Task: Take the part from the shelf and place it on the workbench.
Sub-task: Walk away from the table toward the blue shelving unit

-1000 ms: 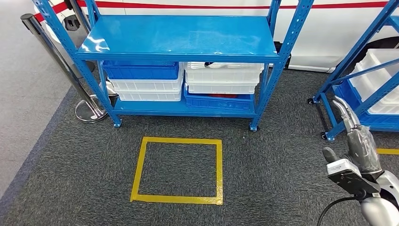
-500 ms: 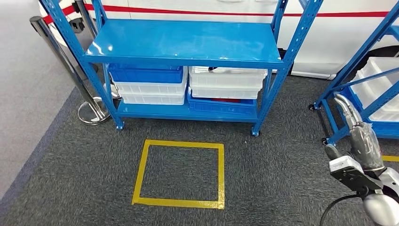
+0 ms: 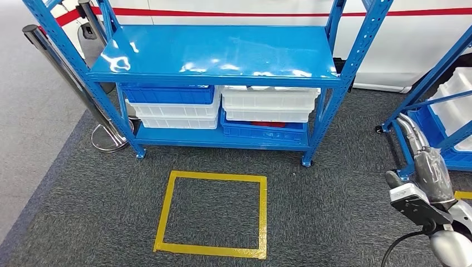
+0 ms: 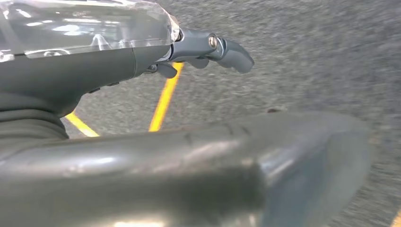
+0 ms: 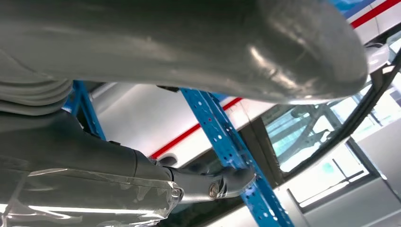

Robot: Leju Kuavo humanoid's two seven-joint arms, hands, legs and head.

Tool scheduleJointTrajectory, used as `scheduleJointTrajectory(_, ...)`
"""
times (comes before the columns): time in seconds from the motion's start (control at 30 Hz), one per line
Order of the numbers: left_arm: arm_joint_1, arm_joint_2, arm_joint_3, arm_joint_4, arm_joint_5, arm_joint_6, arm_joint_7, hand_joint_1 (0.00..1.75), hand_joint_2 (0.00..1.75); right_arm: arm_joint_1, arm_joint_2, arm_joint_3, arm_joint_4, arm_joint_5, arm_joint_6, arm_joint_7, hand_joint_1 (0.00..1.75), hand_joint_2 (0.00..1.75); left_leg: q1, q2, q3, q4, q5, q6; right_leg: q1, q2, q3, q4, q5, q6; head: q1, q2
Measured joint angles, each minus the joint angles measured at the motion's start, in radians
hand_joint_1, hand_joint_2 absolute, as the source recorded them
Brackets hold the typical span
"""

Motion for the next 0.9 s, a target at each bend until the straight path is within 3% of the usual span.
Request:
scheduleJointTrajectory(0.03, 0.000, 0.000, 0.000, 0.000, -0.001, 0.000, 0.000, 0.00, 0.00, 0.000, 0.000, 0.000, 0.000, 0.001, -0.001, 0.000, 0.00, 0.00, 0.001, 0.000, -0.049, 0.058, -0.015, -0.004, 0.000, -0.002, 0.018, -0.003, -0.013, -0.003, 0.000, 0.000)
scheduleJointTrajectory(0.1, 0.005, 0.000, 0.000, 0.000, -0.002, -0.001, 0.002, 0.00, 0.00, 0.003, 0.001, 0.001, -0.001, 0.007, -0.002, 0.000, 0.00, 0.00, 0.001, 0.001, -0.130, 0.111, -0.090, -0.006, 0.001, -0.002, 0.058, -0.008, -0.043, -0.005, 0.000, 0.000)
scheduleJointTrajectory(0.13, 0.009, 0.000, 0.000, 0.000, -0.002, -0.001, 0.002, 0.00, 0.00, 0.007, 0.003, 0.002, -0.002, 0.012, -0.003, 0.000, 0.00, 0.00, 0.001, 0.001, -0.154, 0.103, -0.124, -0.004, 0.001, -0.001, 0.081, -0.010, -0.060, -0.005, 0.000, 0.000)
scheduleJointTrajectory(0.17, 0.013, 0.000, 0.000, 0.000, -0.001, -0.001, 0.003, 0.00, 0.00, 0.010, 0.005, 0.003, -0.003, 0.018, -0.004, 0.000, 0.00, 0.00, -0.001, 0.001, -0.168, 0.072, -0.136, 0.001, 0.003, 0.000, 0.105, -0.013, -0.077, -0.005, 0.000, 0.000)
scheduleJointTrajectory(0.2, 0.016, 0.000, 0.000, 0.000, -0.001, -0.001, 0.004, 0.00, 0.00, 0.013, 0.008, 0.005, -0.005, 0.024, -0.006, -0.001, 0.00, 0.00, -0.003, 0.001, -0.173, 0.023, -0.111, 0.010, 0.004, 0.000, 0.130, -0.016, -0.094, -0.005, 0.000, 0.000)
scheduleJointTrajectory(0.3, 0.026, 0.002, 0.000, 0.000, -0.003, -0.001, 0.004, 0.00, 0.00, 0.017, 0.021, 0.013, -0.007, 0.040, -0.016, 0.001, 0.00, 0.00, -0.022, -0.003, -0.171, -0.147, 0.125, 0.046, 0.010, 0.005, 0.192, -0.035, -0.143, 0.003, 0.000, 0.000)
scheduleJointTrajectory(0.33, 0.027, 0.002, 0.000, 0.001, -0.005, -0.001, 0.005, 0.00, 0.00, 0.019, 0.025, 0.017, -0.009, 0.044, -0.019, 0.002, 0.00, 0.00, -0.027, -0.006, -0.166, -0.174, 0.172, 0.051, 0.013, 0.007, 0.212, -0.042, -0.151, 0.008, 0.000, 0.000)
scheduleJointTrajectory(0.4, 0.022, 0.002, 0.000, 0.000, -0.007, -0.001, 0.006, 0.00, 0.00, 0.020, 0.029, 0.022, -0.019, 0.049, -0.023, 0.005, 0.00, 0.00, -0.025, -0.009, -0.136, -0.188, 0.160, 0.056, 0.015, 0.010, 0.229, -0.026, -0.132, 0.020, -0.002, 0.000)
scheduleJointTrajectory(0.43, 0.018, 0.001, 0.000, 0.000, -0.009, -0.002, 0.007, 0.00, 0.00, 0.021, 0.030, 0.023, -0.023, 0.052, -0.024, 0.006, 0.00, 0.00, -0.024, -0.010, -0.115, -0.198, 0.151, 0.061, 0.014, 0.009, 0.215, 0.018, -0.104, 0.024, -0.003, 0.000)
scheduleJointTrajectory(0.47, 0.014, 0.001, 0.000, 0.000, -0.010, -0.002, 0.007, 0.00, 0.00, 0.020, 0.031, 0.024, -0.025, 0.054, -0.025, 0.007, 0.00, 0.00, -0.022, -0.010, -0.092, -0.207, 0.140, 0.068, 0.013, 0.009, 0.180, 0.080, -0.080, 0.027, -0.003, 0.000)
scheduleJointTrajectory(0.5, 0.012, 0.001, 0.000, 0.000, -0.012, -0.003, 0.007, 0.00, 0.00, 0.021, 0.033, 0.024, -0.026, 0.054, -0.026, 0.008, 0.00, 0.00, -0.020, -0.012, -0.071, -0.215, 0.128, 0.072, 0.013, 0.008, 0.133, 0.147, -0.073, 0.028, -0.004, 0.000)
scheduleJointTrajectory(0.53, 0.011, 0.001, 0.000, 0.000, -0.013, -0.004, 0.007, 0.00, 0.00, 0.023, 0.035, 0.024, -0.026, 0.055, -0.026, 0.010, 0.00, 0.00, -0.021, -0.014, -0.051, -0.219, 0.113, 0.076, 0.013, 0.007, 0.083, 0.204, -0.088, 0.029, -0.003, 0.000)
scheduleJointTrajectory(0.6, 0.011, 0.001, 0.000, 0.000, -0.013, -0.004, 0.007, 0.00, 0.00, 0.025, 0.037, 0.025, -0.026, 0.055, -0.027, 0.012, 0.00, 0.00, -0.023, -0.018, -0.010, -0.222, 0.078, 0.077, 0.014, 0.007, 0.000, 0.246, -0.186, 0.032, -0.004, 0.000)
scheduleJointTrajectory(0.63, 0.012, 0.001, 0.000, 0.000, -0.013, -0.004, 0.007, 0.00, 0.00, 0.026, 0.038, 0.025, -0.026, 0.055, -0.027, 0.012, 0.00, 0.00, -0.024, -0.020, 0.013, -0.222, 0.059, 0.077, 0.014, 0.006, -0.029, 0.239, -0.239, 0.033, -0.004, 0.000)
scheduleJointTrajectory(0.67, 0.013, 0.001, 0.000, 0.000, -0.013, -0.004, 0.007, 0.00, 0.00, 0.028, 0.039, 0.025, -0.026, 0.055, -0.027, 0.012, 0.00, 0.00, -0.026, -0.021, 0.038, -0.222, 0.041, 0.077, 0.015, 0.005, -0.051, 0.216, -0.269, 0.033, -0.004, 0.000)
scheduleJointTrajectory(0.7, 0.014, 0.001, 0.000, 0.000, -0.013, -0.005, 0.007, 0.00, 0.00, 0.029, 0.040, 0.025, -0.026, 0.055, -0.027, 0.012, 0.00, 0.00, -0.028, -0.022, 0.063, -0.222, 0.023, 0.078, 0.017, 0.005, -0.067, 0.178, -0.258, 0.030, -0.004, 0.000)
scheduleJointTrajectory(0.73, 0.016, 0.000, 0.000, 0.001, -0.014, -0.006, 0.007, 0.00, 0.00, 0.030, 0.041, 0.025, -0.026, 0.055, -0.026, 0.012, 0.00, 0.00, -0.029, -0.023, 0.083, -0.222, 0.006, 0.077, 0.021, 0.005, -0.077, 0.128, -0.191, 0.023, -0.003, 0.000)
scheduleJointTrajectory(0.8, 0.016, -0.004, 0.000, 0.003, -0.015, -0.013, 0.005, 0.00, 0.00, 0.035, 0.044, 0.026, -0.026, 0.056, -0.027, 0.013, 0.00, 0.00, -0.032, -0.027, 0.114, -0.215, -0.027, 0.072, 0.034, 0.010, -0.089, 0.037, -0.004, 0.005, -0.004, 0.000)
scheduleJointTrajectory(0.83, 0.014, -0.006, 0.000, 0.004, -0.015, -0.018, 0.002, 0.00, 0.00, 0.036, 0.044, 0.026, -0.028, 0.057, -0.028, 0.013, 0.00, 0.00, -0.033, -0.029, 0.126, -0.213, -0.040, 0.067, 0.038, 0.013, -0.088, 0.012, 0.062, -0.003, -0.004, 0.000)
scheduleJointTrajectory(0.87, 0.011, -0.006, 0.000, 0.005, -0.016, -0.023, -0.003, 0.00, 0.00, 0.036, 0.045, 0.026, -0.032, 0.057, -0.029, 0.014, 0.00, 0.00, -0.034, -0.031, 0.137, -0.205, -0.047, 0.062, 0.041, 0.015, -0.084, 0.002, 0.086, -0.008, -0.004, 0.000)
scheduleJointTrajectory(0.9, 0.008, -0.005, 0.000, 0.005, -0.016, -0.028, -0.007, 0.00, 0.00, 0.034, 0.045, 0.025, -0.036, 0.057, -0.030, 0.014, 0.00, 0.00, -0.035, -0.032, 0.141, -0.197, -0.049, 0.057, 0.039, 0.015, -0.072, -0.002, 0.088, -0.014, -0.003, 0.000)
